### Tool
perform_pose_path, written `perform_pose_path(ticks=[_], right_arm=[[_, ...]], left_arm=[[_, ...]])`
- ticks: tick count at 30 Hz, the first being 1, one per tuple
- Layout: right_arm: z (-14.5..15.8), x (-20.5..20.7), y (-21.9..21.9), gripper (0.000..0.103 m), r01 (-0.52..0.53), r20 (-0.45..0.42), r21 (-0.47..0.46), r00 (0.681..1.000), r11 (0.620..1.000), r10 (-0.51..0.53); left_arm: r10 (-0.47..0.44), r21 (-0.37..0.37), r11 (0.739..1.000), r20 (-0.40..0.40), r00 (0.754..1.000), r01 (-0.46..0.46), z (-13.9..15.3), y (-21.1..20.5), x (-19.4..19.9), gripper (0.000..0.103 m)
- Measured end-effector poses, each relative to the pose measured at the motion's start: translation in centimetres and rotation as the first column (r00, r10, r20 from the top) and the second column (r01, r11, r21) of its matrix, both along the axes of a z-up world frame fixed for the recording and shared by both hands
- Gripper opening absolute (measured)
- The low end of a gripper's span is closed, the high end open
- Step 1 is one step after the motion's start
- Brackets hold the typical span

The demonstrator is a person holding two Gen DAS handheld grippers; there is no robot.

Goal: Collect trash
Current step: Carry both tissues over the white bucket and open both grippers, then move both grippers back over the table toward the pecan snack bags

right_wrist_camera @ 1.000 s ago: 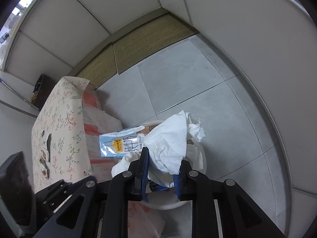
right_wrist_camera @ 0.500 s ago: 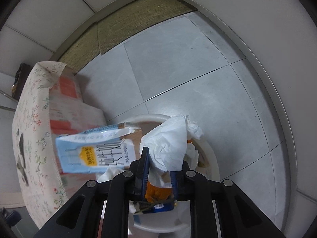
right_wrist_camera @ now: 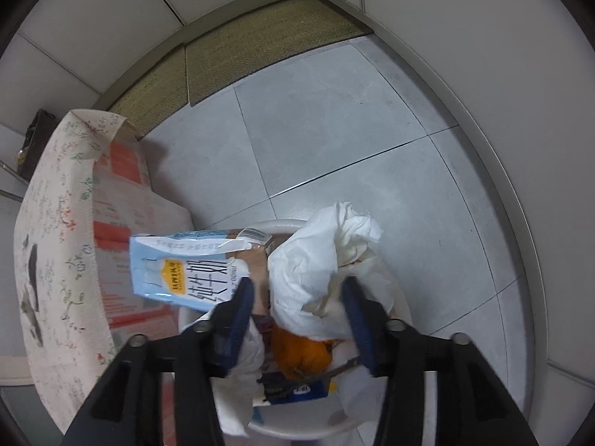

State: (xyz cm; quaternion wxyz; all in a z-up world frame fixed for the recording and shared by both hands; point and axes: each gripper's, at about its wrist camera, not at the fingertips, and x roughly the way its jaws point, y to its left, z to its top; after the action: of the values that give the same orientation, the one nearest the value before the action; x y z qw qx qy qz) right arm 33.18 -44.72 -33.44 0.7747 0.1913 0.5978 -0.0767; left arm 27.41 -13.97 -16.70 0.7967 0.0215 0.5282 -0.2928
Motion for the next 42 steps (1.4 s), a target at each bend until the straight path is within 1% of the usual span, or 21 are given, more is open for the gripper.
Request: perform_pose_path(ticks=[2, 4, 5, 6, 9, 11, 16, 22, 24, 27, 29, 31, 33, 35, 38, 42], right_arm=[[0.7, -0.3, -0.1, 0.055, 0.001, 0.002, 0.000, 1.000, 1.000, -0.001], [1.5, -0.7, -0.1, 0.056, 0.006, 0.008, -0.007, 1.000, 1.000, -0.006], [2.0, -0.9, -0.2, 0.058, 0.009, 0.010, -0.013, 1.000, 1.000, -0.009], [2.7, -1.2, -0.2, 0.058, 0.010, 0.015, -0.019, 1.000, 1.000, -0.010], [4.7, -2.0, 0.0, 0.061, 0.011, 0.033, -0.028, 0.999, 1.000, -0.010], [6.1, -2.7, 0.3, 0.065, 0.015, 0.051, -0.031, 0.999, 0.999, -0.013], [9.5, -4.1, 1.7, 0.068, 0.015, 0.093, -0.043, 0.996, 0.999, -0.011], [12.6, -5.8, 4.5, 0.073, -0.001, 0.142, -0.077, 0.990, 0.997, 0.012], [13.3, -6.5, 5.6, 0.074, -0.009, 0.171, -0.052, 0.985, 0.999, 0.017], [13.9, -7.1, 7.2, 0.074, -0.031, 0.191, -0.057, 0.981, 0.998, 0.041], [14.1, -7.3, 8.6, 0.075, -0.052, 0.206, -0.063, 0.976, 0.997, 0.063], [14.1, -7.5, 10.1, 0.077, -0.077, 0.211, -0.075, 0.973, 0.994, 0.091], [14.0, -7.2, 11.9, 0.077, -0.119, 0.195, -0.099, 0.971, 0.988, 0.137], [14.1, -7.0, 13.7, 0.077, -0.150, 0.197, -0.121, 0.965, 0.981, 0.171], [14.0, -6.4, 16.6, 0.077, -0.212, 0.199, -0.150, 0.950, 0.966, 0.239], [13.9, -5.5, 20.2, 0.077, -0.287, 0.186, -0.213, 0.926, 0.934, 0.327]], left_arm=[[0.015, 0.015, 1.000, 0.008, 1.000, -0.015, 0.2, 0.7, -0.1, 0.067], [0.032, 0.025, 0.999, 0.015, 0.999, -0.032, 0.6, 1.4, -0.2, 0.070], [0.037, 0.027, 0.999, 0.017, 0.999, -0.038, 0.7, 1.8, -0.2, 0.074], [0.046, 0.032, 0.998, 0.020, 0.999, -0.047, 1.0, 2.3, -0.3, 0.077], [0.074, 0.062, 0.995, 0.050, 0.996, -0.077, 1.5, 3.6, -0.3, 0.081], [0.104, 0.083, 0.990, 0.071, 0.992, -0.110, 2.0, 4.7, -0.3, 0.082], [0.181, 0.092, 0.978, 0.082, 0.980, -0.188, 2.8, 8.0, -0.3, 0.083], [0.257, 0.102, 0.957, 0.129, 0.958, -0.270, 3.7, 11.7, -0.8, 0.083], [0.278, 0.113, 0.949, 0.144, 0.950, -0.294, 3.7, 12.9, -0.9, 0.084], [0.311, 0.126, 0.936, 0.149, 0.939, -0.330, 3.2, 14.7, -0.7, 0.084], [0.333, 0.136, 0.926, 0.136, 0.933, -0.351, 2.5, 15.8, -0.3, 0.084], [0.363, 0.148, 0.915, 0.106, 0.926, -0.375, 1.3, 17.1, 0.3, 0.084], [0.407, 0.156, 0.896, 0.080, 0.910, -0.415, 0.1, 18.2, 0.9, 0.084], [0.443, 0.171, 0.879, 0.059, 0.895, -0.446, -1.0, 19.0, 1.3, 0.084], [0.487, 0.183, 0.854, 0.042, 0.872, -0.486, -2.8, 19.7, 2.1, 0.084], [0.517, 0.191, 0.835, 0.049, 0.855, -0.516, -4.5, 19.3, 3.4, 0.084]])
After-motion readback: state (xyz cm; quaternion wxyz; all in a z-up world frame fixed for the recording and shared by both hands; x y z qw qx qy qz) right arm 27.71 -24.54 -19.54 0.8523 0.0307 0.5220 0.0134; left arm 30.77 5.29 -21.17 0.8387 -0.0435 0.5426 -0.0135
